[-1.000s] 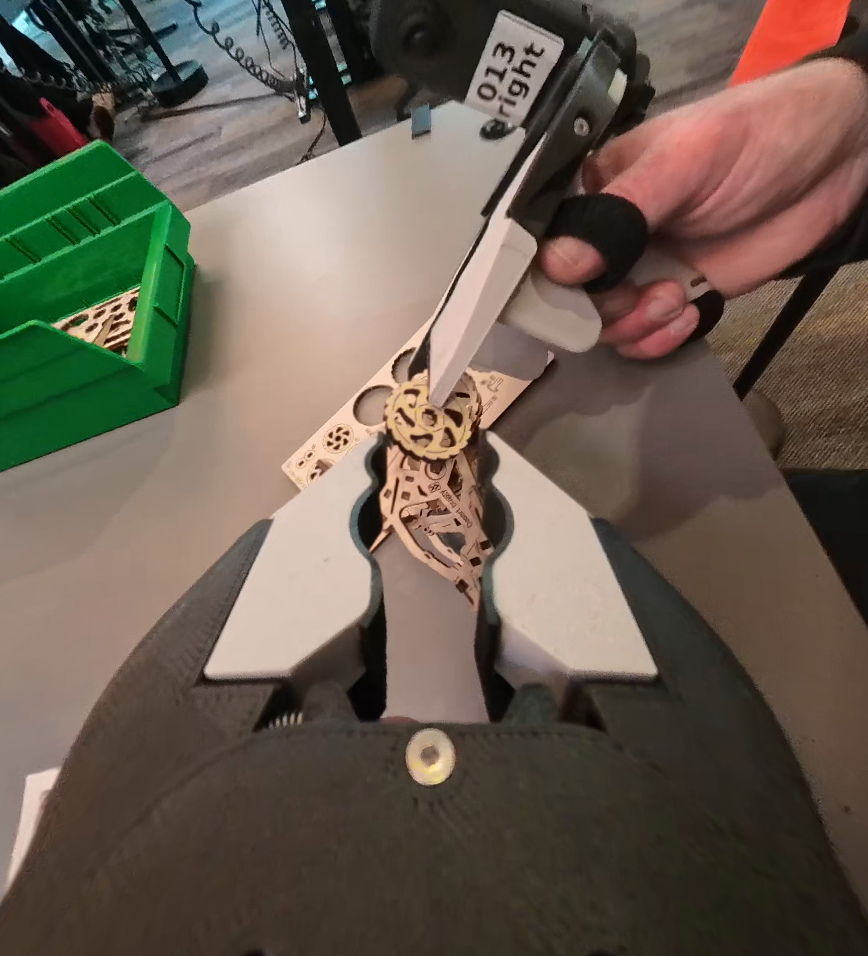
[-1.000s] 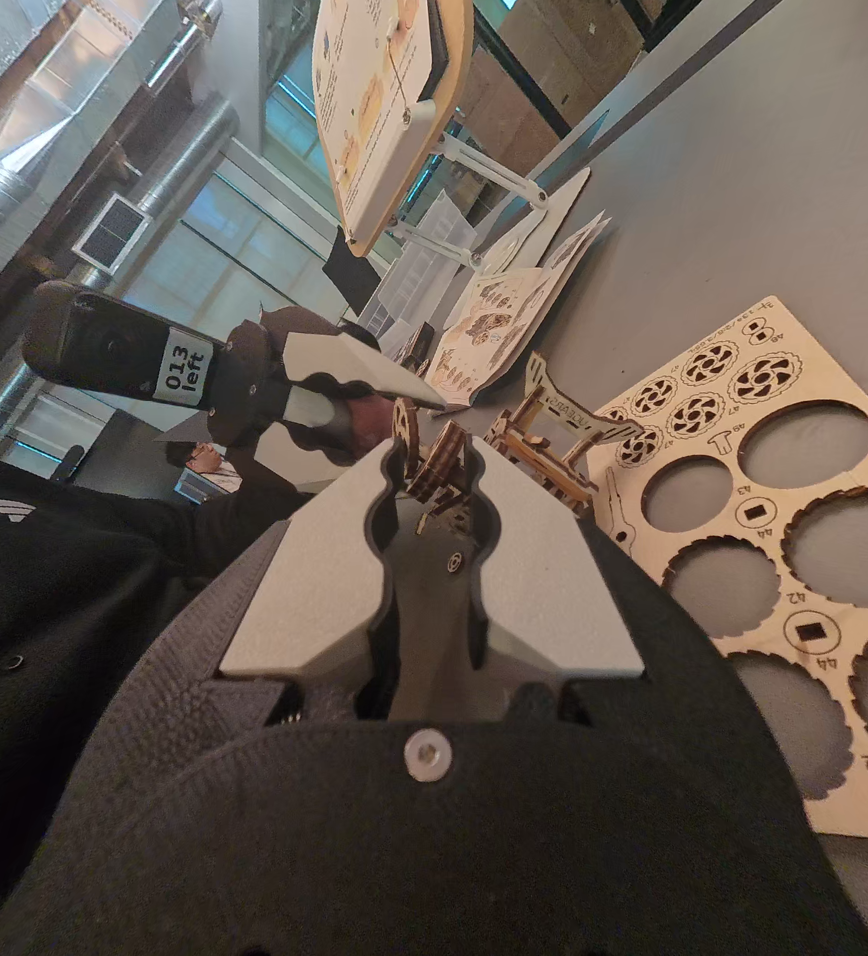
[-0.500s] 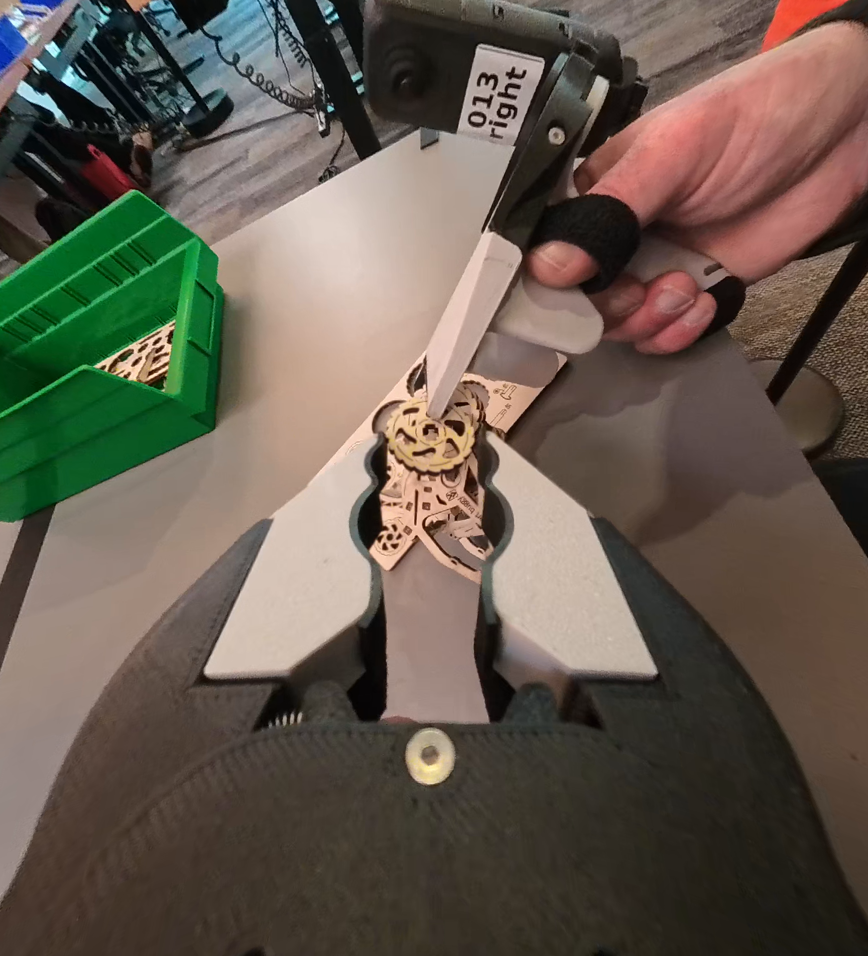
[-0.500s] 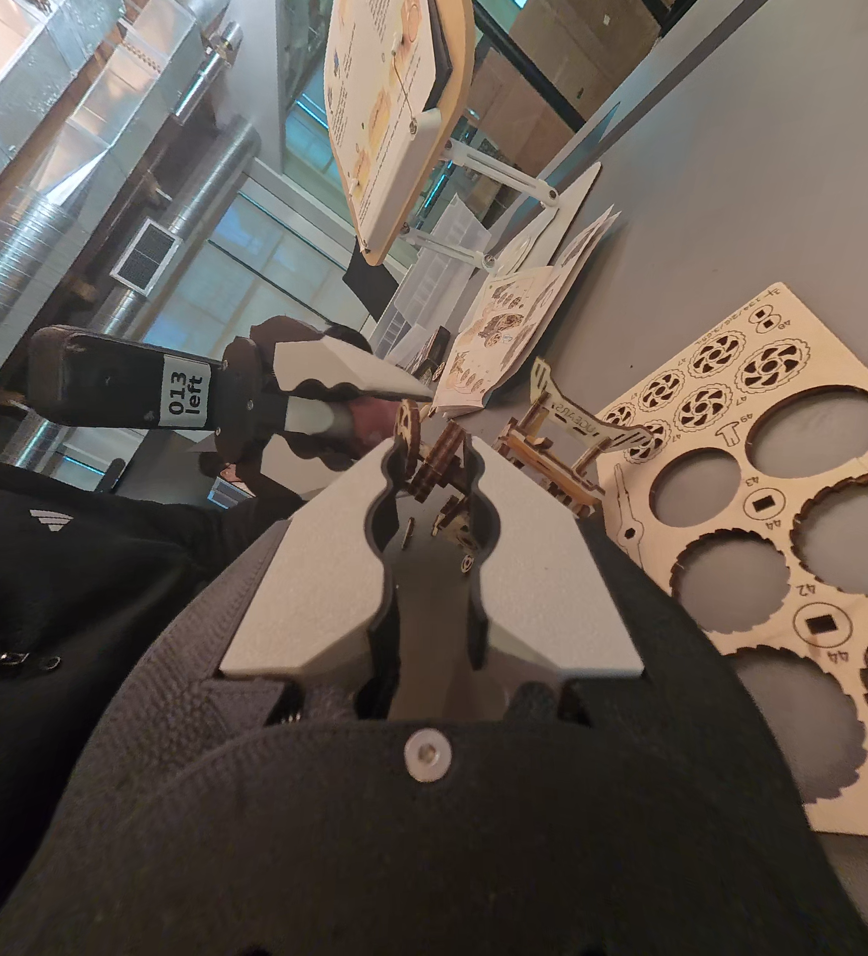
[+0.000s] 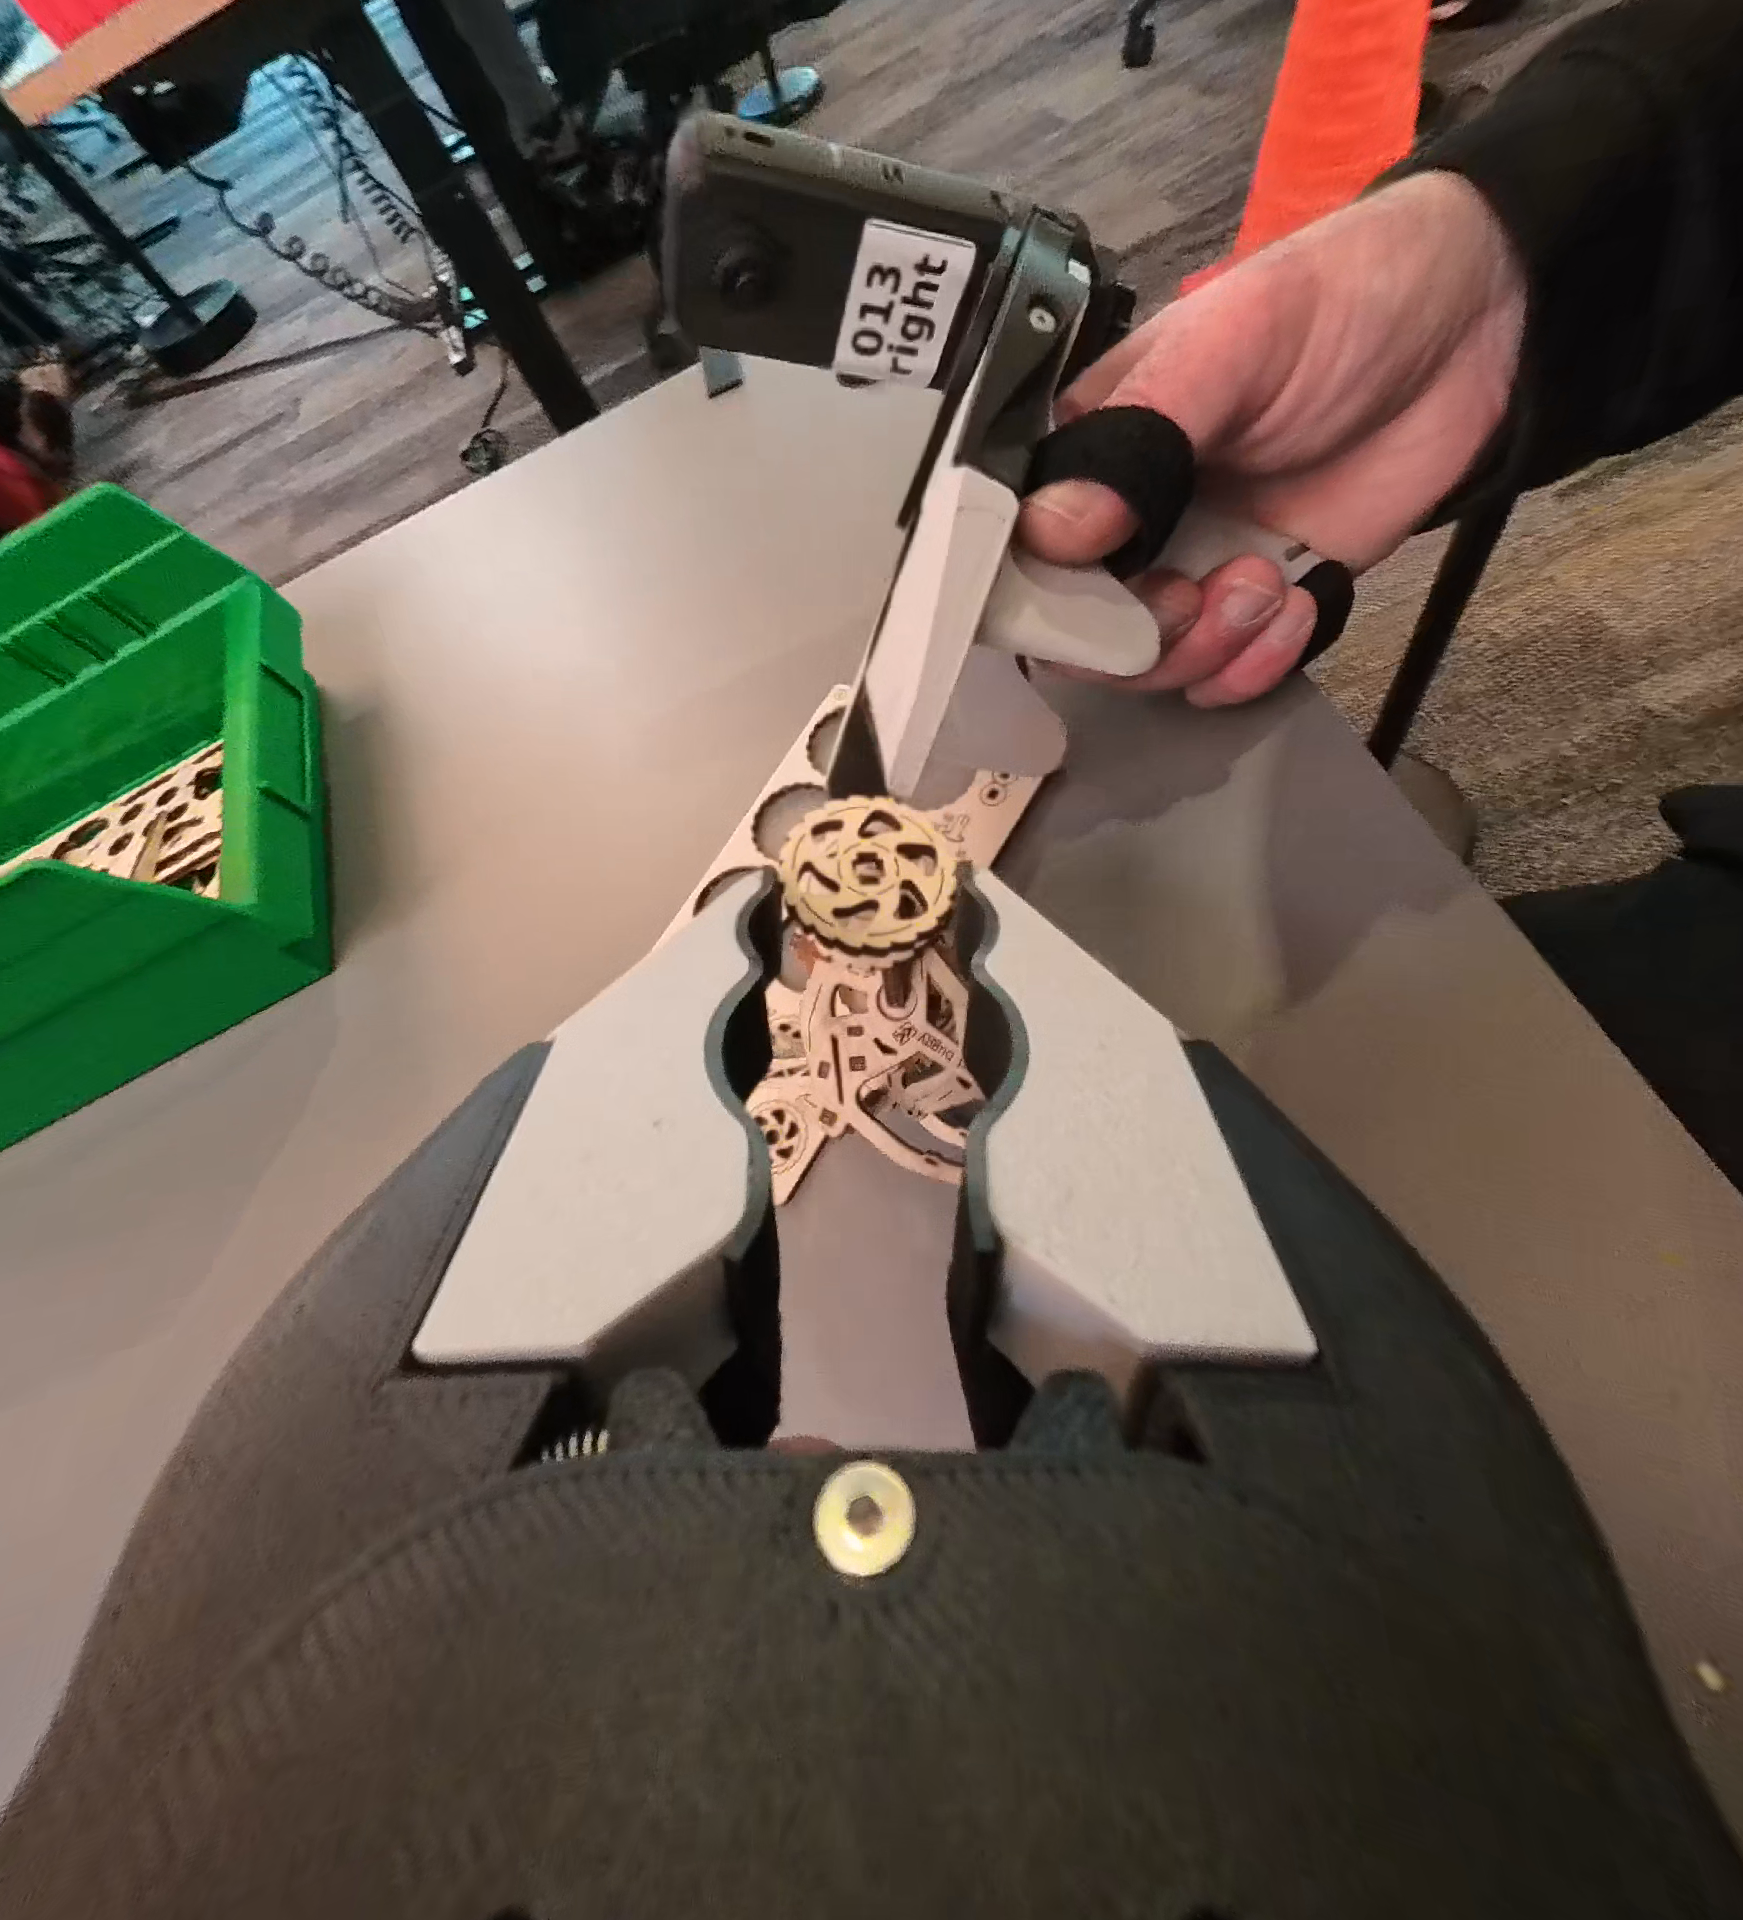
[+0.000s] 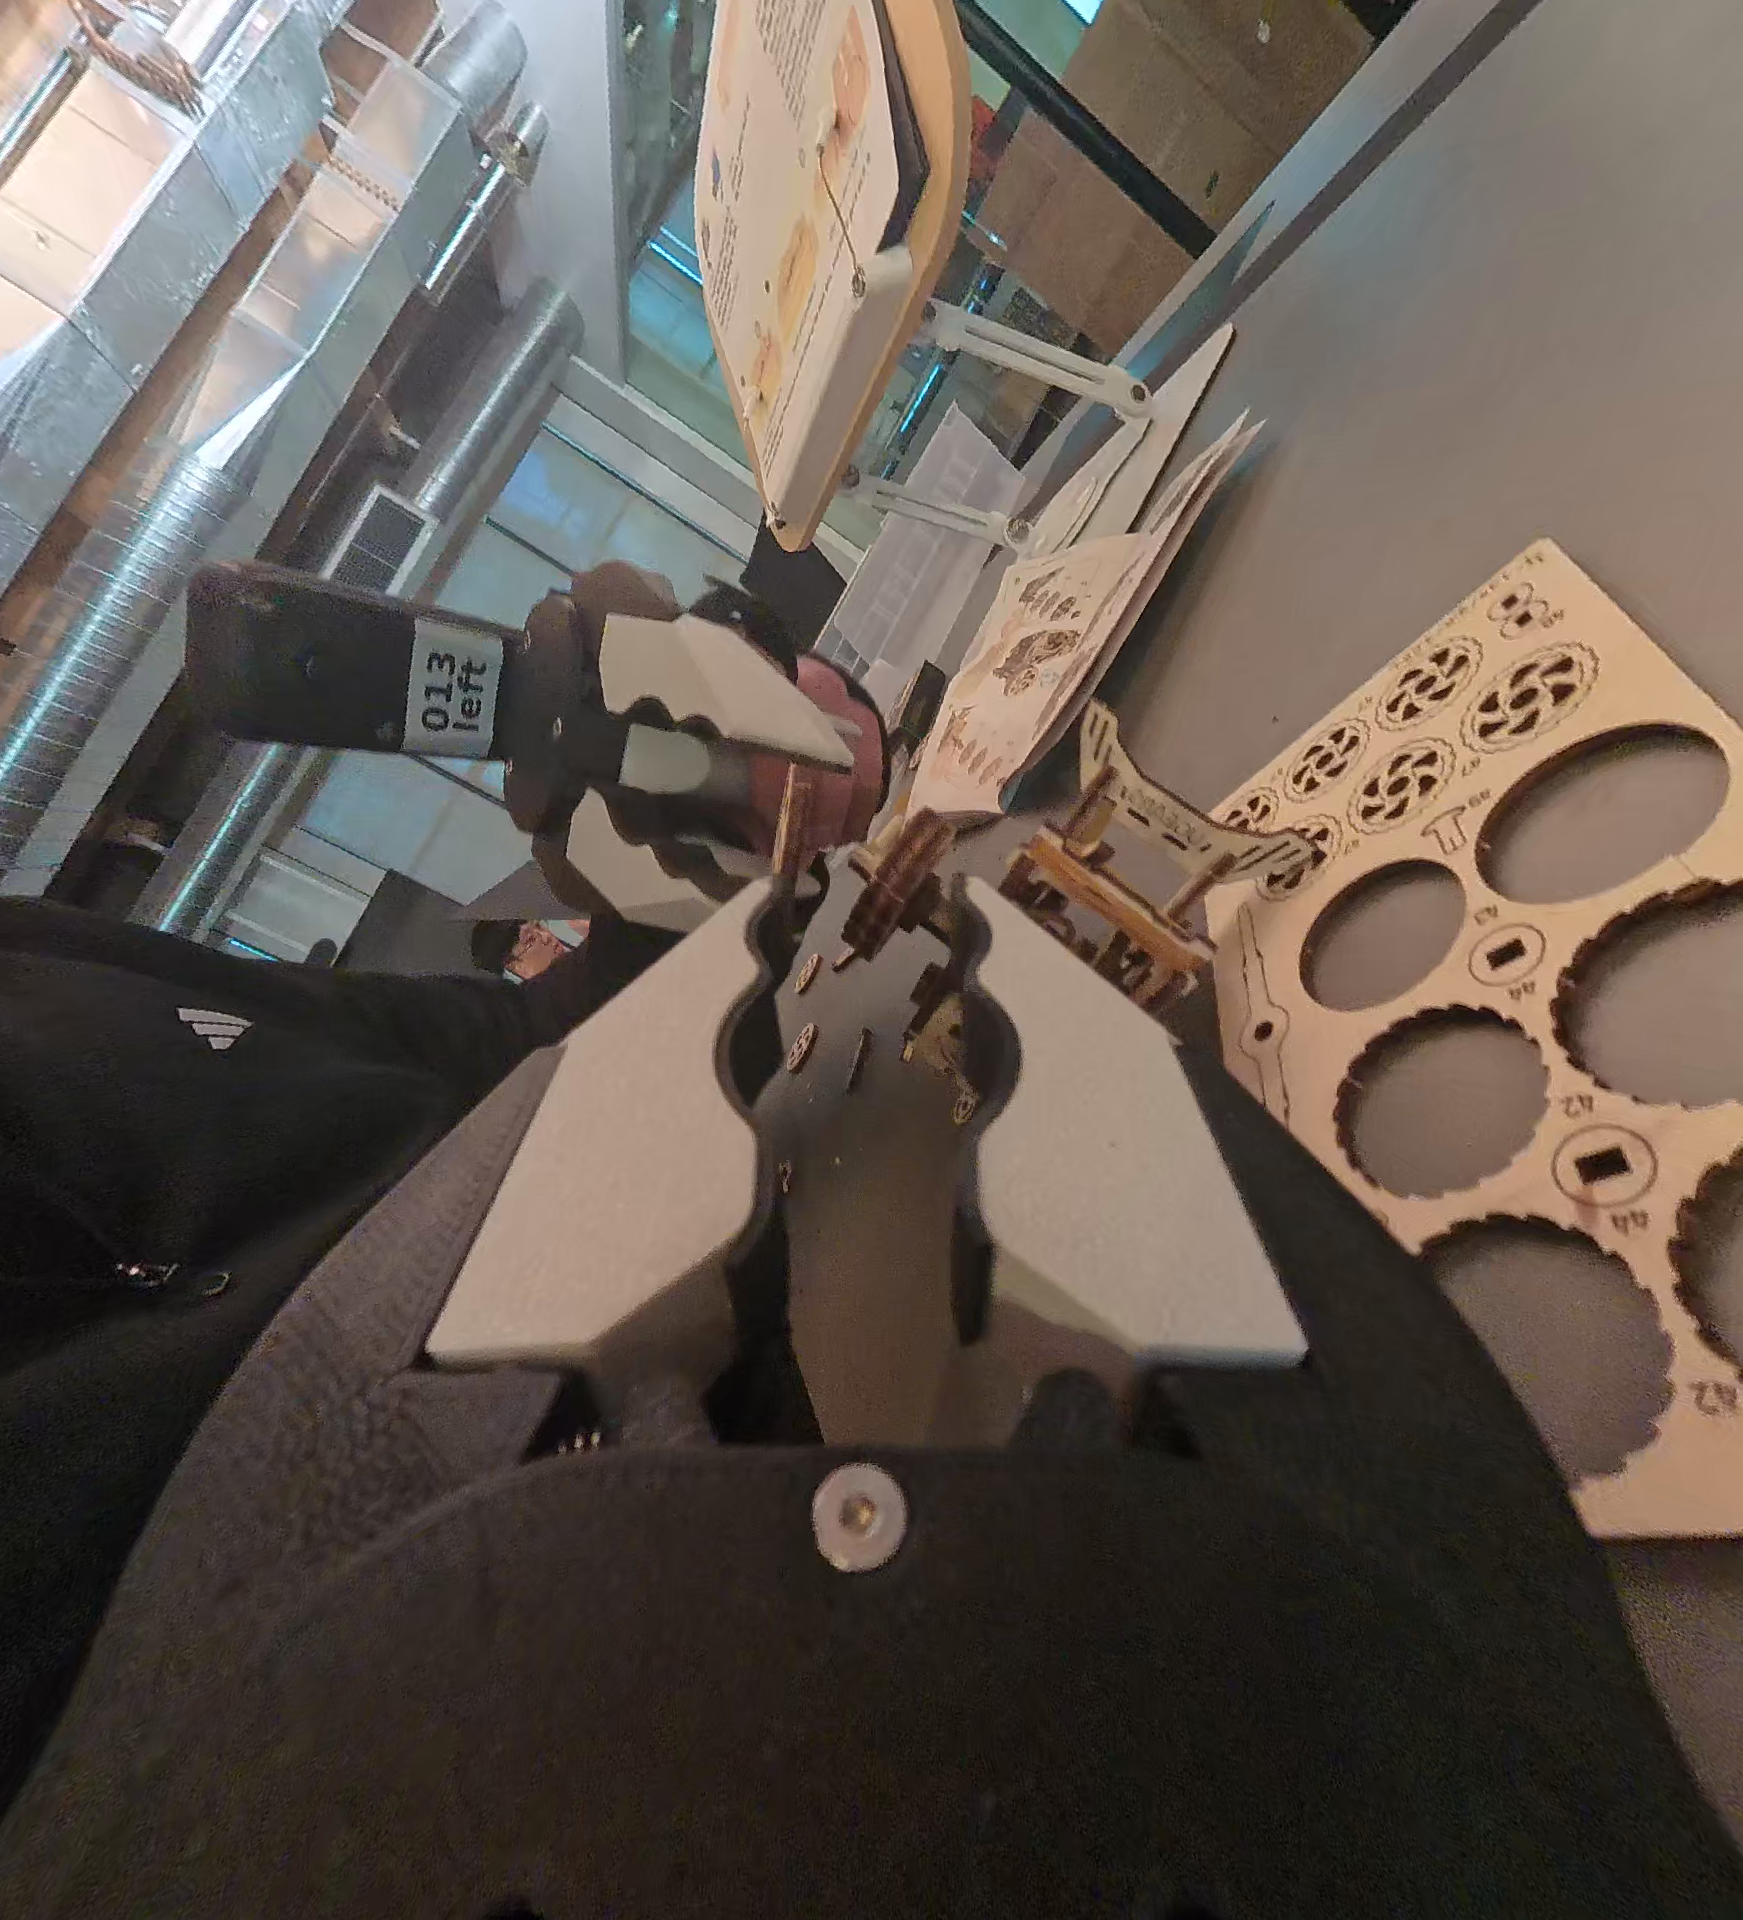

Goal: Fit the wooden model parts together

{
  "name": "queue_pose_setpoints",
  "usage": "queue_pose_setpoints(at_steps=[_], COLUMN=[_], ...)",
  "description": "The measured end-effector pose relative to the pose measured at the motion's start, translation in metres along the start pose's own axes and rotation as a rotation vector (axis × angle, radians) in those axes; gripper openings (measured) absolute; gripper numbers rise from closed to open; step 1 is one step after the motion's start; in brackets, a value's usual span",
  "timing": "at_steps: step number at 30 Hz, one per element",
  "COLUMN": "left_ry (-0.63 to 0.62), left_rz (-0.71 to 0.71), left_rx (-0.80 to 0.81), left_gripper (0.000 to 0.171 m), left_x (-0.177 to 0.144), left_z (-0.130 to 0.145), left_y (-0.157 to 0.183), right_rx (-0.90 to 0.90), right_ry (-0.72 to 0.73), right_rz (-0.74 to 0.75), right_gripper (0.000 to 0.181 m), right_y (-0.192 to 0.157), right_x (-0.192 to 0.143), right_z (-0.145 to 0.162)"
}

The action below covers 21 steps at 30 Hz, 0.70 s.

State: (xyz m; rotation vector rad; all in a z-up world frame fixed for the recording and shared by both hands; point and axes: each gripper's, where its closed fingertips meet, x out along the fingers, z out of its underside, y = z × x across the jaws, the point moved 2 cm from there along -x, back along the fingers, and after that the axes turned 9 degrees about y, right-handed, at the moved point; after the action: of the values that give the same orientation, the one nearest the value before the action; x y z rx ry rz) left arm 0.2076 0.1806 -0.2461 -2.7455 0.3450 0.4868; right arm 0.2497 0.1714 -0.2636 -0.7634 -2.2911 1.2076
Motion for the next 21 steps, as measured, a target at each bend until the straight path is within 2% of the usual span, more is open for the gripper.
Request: queue_pose_setpoints(at_steps=[2,4,11,15,21], left_ry=[0.000,0.021,0.036,0.048,0.058], left_rz=[0.040,0.073,0.184,0.202,0.192], left_rx=[-0.001,-0.001,0.037,0.024,-0.004], left_gripper=[0.030,0.030,0.030,0.030,0.030], left_x=[-0.001,-0.002,0.005,0.008,0.010], left_z=[0.003,0.003,0.007,0.009,0.011], left_y=[0.000,0.000,-0.001,-0.002,-0.005], right_rx=[-0.005,-0.023,-0.014,-0.042,0.042], right_ry=[-0.007,-0.024,-0.036,-0.073,-0.208], right_rz=[0.000,0.022,0.054,0.056,-0.063], right_gripper=[0.017,0.022,0.013,0.010,0.007], right_y=[0.000,0.000,0.003,0.003,0.008], right_x=[-0.003,-0.002,0.005,0.005,0.006], right_z=[0.003,0.006,0.011,0.008,0.000])
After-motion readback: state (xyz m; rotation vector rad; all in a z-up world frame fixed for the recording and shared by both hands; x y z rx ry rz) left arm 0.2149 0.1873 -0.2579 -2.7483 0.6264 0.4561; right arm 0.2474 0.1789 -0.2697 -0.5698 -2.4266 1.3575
